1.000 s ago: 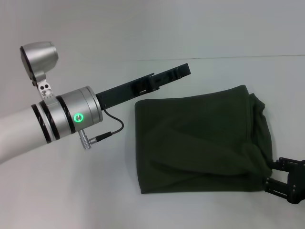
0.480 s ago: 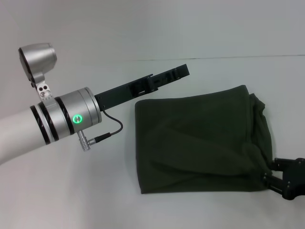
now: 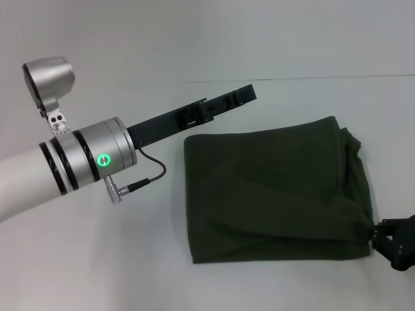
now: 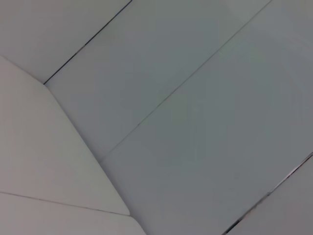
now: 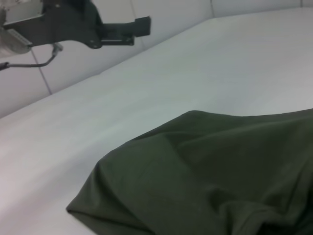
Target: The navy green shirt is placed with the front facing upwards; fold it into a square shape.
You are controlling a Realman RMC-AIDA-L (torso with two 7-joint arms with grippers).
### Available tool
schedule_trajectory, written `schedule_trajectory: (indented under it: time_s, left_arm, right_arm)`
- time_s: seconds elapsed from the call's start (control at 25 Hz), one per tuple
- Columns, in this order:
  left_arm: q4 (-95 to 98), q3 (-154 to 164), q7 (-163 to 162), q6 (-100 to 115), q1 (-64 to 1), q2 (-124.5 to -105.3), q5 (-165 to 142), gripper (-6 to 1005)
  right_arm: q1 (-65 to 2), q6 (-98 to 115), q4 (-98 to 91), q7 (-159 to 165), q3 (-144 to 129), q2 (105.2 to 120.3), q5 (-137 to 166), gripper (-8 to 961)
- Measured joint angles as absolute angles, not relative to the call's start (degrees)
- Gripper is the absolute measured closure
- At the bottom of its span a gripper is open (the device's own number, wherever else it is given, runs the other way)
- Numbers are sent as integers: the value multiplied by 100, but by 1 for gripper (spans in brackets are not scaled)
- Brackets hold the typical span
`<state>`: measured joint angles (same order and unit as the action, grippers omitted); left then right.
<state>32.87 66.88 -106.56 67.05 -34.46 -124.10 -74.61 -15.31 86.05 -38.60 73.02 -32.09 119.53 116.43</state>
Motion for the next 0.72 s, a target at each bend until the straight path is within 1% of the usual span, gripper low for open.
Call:
schedule_trajectory:
  time_s: [0.04, 0.28, 0.4, 0.72]
  left_arm:
    - [3287, 6688, -10654, 6705, -3445, -12410, -7461, 66]
    - [3287, 6688, -10652, 6707, -3447, -12410, -7461, 66]
    - [3287, 6688, -10652, 6700, -3457, -12410, -7461, 67]
    - [3281, 6689, -10625, 6655, -3493, -12410, -7462, 67]
  right_arm:
    - [-1523, 8605, -3855, 7298, -3152, 11953, 11644, 875]
    - [-1350, 8907, -3851, 7082, -2831, 11953, 11645, 932]
    - [-1250, 8897, -3801, 7008, -2710, 11952, 11682, 931]
    - [-1240, 8419, -3749, 7118, -2601, 11960, 11846, 927]
